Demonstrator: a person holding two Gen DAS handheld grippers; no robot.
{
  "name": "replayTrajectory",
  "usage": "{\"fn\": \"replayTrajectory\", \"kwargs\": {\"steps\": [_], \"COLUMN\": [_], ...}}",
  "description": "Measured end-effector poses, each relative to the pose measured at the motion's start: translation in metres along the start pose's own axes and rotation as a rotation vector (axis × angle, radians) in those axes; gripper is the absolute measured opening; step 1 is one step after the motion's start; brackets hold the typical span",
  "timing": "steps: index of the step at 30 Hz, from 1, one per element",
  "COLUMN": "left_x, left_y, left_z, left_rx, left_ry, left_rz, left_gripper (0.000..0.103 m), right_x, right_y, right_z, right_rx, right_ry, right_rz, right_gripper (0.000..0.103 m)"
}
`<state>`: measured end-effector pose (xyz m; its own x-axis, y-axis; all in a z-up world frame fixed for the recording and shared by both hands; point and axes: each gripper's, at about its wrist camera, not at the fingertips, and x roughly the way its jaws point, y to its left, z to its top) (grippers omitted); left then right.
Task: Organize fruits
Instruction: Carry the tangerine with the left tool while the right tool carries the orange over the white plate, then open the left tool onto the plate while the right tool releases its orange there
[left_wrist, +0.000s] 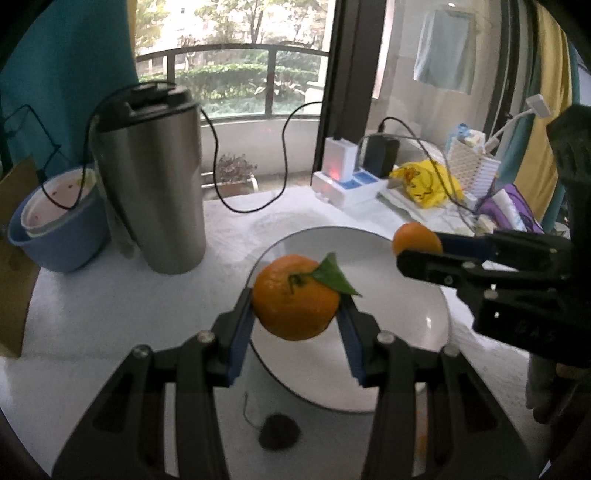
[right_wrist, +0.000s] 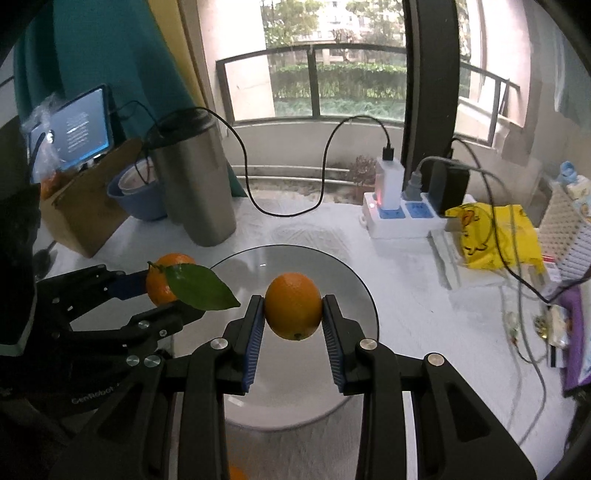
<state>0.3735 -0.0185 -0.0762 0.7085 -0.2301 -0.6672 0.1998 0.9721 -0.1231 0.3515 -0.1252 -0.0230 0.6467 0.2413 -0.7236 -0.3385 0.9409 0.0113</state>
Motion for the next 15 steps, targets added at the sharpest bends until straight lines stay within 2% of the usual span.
{"fn": "replayTrajectory", "kwargs": {"steps": [9, 15], "left_x": [0.025, 0.034], "left_y": [0.008, 0.011], "left_z": [0.005, 0.001], "left_rx": [-0.029, -0.042], "left_ry": [0.038, 0.077], "left_rz": [-0.024, -0.027], "left_gripper": [0.045, 0.046], "right_x": [0.045, 0.057], "right_y": [-0.002, -0.004], "right_z": [0.006, 0.002], "right_rx": [-0.009, 0.0], "right_ry": [0.059, 0.085], "right_rz": [0.017, 0.023], "right_gripper": [0.034, 0.034]}}
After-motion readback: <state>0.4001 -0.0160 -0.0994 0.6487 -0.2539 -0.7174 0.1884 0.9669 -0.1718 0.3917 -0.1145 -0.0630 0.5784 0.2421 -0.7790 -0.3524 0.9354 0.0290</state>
